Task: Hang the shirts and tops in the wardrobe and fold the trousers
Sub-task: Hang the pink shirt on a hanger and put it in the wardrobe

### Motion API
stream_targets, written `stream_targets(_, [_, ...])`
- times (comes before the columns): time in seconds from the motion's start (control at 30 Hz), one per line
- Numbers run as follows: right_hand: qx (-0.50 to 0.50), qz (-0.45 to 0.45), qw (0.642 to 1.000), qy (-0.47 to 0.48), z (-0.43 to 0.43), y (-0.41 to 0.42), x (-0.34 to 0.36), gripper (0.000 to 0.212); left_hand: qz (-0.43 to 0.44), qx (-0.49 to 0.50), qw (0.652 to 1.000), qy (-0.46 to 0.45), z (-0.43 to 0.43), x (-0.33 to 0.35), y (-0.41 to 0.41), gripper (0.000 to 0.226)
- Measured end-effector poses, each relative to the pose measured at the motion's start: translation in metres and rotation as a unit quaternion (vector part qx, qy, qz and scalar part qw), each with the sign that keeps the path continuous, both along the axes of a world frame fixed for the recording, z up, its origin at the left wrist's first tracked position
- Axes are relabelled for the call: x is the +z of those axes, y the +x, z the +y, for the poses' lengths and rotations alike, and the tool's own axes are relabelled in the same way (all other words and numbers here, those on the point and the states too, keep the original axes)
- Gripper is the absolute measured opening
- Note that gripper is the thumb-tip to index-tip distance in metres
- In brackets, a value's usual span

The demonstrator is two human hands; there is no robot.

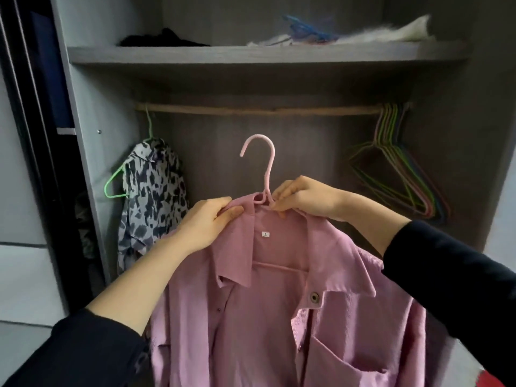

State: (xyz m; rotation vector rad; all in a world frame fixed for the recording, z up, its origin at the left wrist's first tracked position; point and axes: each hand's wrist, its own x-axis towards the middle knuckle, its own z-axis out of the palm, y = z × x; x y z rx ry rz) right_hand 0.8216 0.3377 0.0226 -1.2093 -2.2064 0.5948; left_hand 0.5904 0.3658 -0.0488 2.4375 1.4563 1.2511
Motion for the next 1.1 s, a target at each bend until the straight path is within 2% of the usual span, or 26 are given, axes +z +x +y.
stream_targets(0.2, [-0.027, 0.05, 0.997, -0.061, 0.055, -0.045, 0.018, 0.017, 0.025, 0.054, 0.997, 0.039, 0.068, 0.024, -0.034, 0.039])
stream_targets(0.33, [-0.086, 0.091, 0.992, -0.011, 0.105, -0.085, 0.029, 0.019, 0.088, 0.126, 0.988, 0.032, 0.123, 0.053, -0.054, 0.029])
stream_targets(0.4, [-0.119, 0.103, 0.987, -0.001, 0.129, -0.104, 0.036, 0.028, 0.119, 0.145, 0.982, 0.037, 0.147, 0.071, -0.066, 0.035])
stream_targets(0.47, [-0.131, 0.11, 0.985, 0.004, 0.148, -0.122, 0.044, 0.028, 0.114, 0.155, 0.979, 0.061, 0.166, 0.088, -0.079, 0.042])
stream_targets(0.63, [-0.141, 0.147, 0.979, -0.006, 0.186, -0.16, 0.072, 0.02, 0.124, 0.227, 0.958, 0.124, 0.207, 0.126, -0.118, 0.059])
stream_targets(0.73, [-0.144, 0.164, 0.976, 0.001, 0.209, -0.184, 0.086, 0.023, 0.139, 0.259, 0.946, 0.138, 0.23, 0.149, -0.141, 0.065])
stream_targets(0.93, [-0.126, 0.209, 0.97, 0.012, 0.258, -0.228, 0.099, 0.015, 0.175, 0.308, 0.923, 0.15, 0.263, 0.173, -0.182, 0.057])
stream_targets(1.03, [-0.097, 0.292, 0.951, -0.043, 0.276, -0.246, 0.095, 0.027, 0.145, 0.289, 0.933, 0.156, 0.268, 0.176, -0.191, 0.055])
stream_targets(1.1, [-0.078, 0.317, 0.942, -0.074, 0.286, -0.258, 0.088, 0.028, 0.125, 0.266, 0.942, 0.164, 0.27, 0.18, -0.198, 0.055])
